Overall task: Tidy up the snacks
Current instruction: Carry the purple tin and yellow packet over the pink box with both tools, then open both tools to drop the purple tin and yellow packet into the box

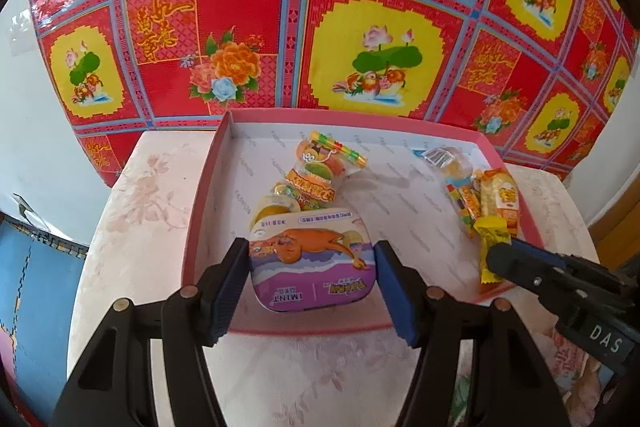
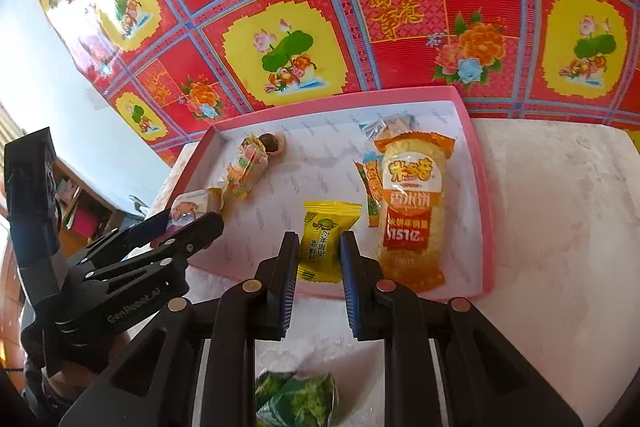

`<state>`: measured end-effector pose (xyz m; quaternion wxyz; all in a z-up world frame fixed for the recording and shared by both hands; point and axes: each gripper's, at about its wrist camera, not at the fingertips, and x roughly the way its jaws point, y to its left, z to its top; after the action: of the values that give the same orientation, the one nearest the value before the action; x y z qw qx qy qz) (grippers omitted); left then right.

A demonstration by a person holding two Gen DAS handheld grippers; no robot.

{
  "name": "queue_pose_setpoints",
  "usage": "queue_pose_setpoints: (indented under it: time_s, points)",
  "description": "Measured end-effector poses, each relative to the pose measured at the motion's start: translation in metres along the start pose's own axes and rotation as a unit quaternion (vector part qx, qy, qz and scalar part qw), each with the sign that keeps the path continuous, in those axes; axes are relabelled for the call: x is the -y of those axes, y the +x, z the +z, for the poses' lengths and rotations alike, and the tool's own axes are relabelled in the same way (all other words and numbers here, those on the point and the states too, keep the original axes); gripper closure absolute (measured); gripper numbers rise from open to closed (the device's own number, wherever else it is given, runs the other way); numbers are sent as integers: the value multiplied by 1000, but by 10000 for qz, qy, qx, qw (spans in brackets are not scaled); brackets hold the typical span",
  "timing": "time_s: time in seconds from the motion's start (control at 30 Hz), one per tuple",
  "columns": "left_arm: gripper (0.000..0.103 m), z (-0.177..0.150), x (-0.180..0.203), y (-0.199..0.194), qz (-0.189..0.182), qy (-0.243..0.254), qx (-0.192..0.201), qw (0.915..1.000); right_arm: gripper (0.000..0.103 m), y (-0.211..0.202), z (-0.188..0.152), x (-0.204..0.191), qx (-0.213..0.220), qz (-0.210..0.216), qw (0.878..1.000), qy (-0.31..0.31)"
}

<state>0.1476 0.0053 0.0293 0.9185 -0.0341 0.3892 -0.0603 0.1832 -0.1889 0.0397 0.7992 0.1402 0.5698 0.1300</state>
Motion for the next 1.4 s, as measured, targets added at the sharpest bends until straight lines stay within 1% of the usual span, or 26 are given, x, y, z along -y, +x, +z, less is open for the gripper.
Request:
queue_pose_setpoints:
  time_s: [0.23,0.53,0.87,1.1,1.2,1.27,1.4]
  points:
    - [37,6,4,17,28,64,-23,10000,81,12,6,3,-52,-43,10000,21]
    - [37,15,14,31,198,337,203,9990,81,30,14,3,-136,-93,9999,-34]
    - [37,24,15,45,157,291,152,9993,81,42,15,4,-267,-91,9996,90]
    - [37,33,7,54,92,192,81,9997,80,37,15,0,-256,-36,9996,109]
    - [35,36,7,56,155,184,48,9997,78,34,14,0,-233,-22,9996,135]
    - [33,37,5,56,214,180,82,9996,74,30,13,2,-231,-12,9996,156]
    - [29,36,3,51,278,182,165,9993,71,25,10,5,-219,9,9995,221]
